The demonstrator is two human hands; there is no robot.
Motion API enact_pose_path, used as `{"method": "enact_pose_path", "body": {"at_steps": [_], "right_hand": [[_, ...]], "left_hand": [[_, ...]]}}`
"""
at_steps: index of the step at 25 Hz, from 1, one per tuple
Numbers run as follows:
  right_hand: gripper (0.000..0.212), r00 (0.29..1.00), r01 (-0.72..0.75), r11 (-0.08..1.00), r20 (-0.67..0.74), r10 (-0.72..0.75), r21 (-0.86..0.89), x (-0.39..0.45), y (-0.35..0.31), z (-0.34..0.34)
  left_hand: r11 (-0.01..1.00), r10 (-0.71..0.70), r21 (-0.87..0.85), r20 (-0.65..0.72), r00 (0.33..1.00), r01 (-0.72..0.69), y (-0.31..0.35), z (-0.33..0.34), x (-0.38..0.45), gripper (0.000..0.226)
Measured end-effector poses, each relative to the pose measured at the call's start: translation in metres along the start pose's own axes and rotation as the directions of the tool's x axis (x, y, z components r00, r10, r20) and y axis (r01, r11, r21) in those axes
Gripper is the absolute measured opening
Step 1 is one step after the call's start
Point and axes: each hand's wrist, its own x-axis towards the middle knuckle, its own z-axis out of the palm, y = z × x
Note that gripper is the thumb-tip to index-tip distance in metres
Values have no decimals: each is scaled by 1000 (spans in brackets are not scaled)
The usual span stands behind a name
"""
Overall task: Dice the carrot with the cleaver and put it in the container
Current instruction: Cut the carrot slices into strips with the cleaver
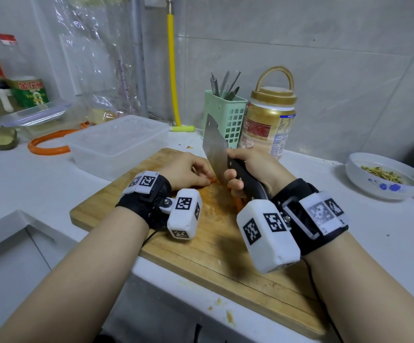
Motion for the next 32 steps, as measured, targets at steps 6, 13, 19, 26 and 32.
{"method": "enact_pose_path", "body": {"at_steps": [6,13,19,26,32], "right_hand": [[18,1000,0,1000,-12,0,-26,-2,1,2],[19,1000,0,999,-14,-1,-40,-1,2,3],[18,1000,-13,999,-14,13,-37,-2,4,5],[21,1000,-10,998,-23,9,-62,-3,4,6],[19,1000,-14,998,-17,13,-58,-2,3,6]], "left_hand": [[1000,-10,7,-2,1000,10,-1,1,1,18],[1000,-16,7,-7,1000,16,0,1,1,18],[1000,-17,-3,-11,1000,17,-2,1,2,19],[1000,-14,-7,-12,1000,14,-4,1,3,19],[1000,-12,-20,-21,1000,11,-4,2,3,22]]}}
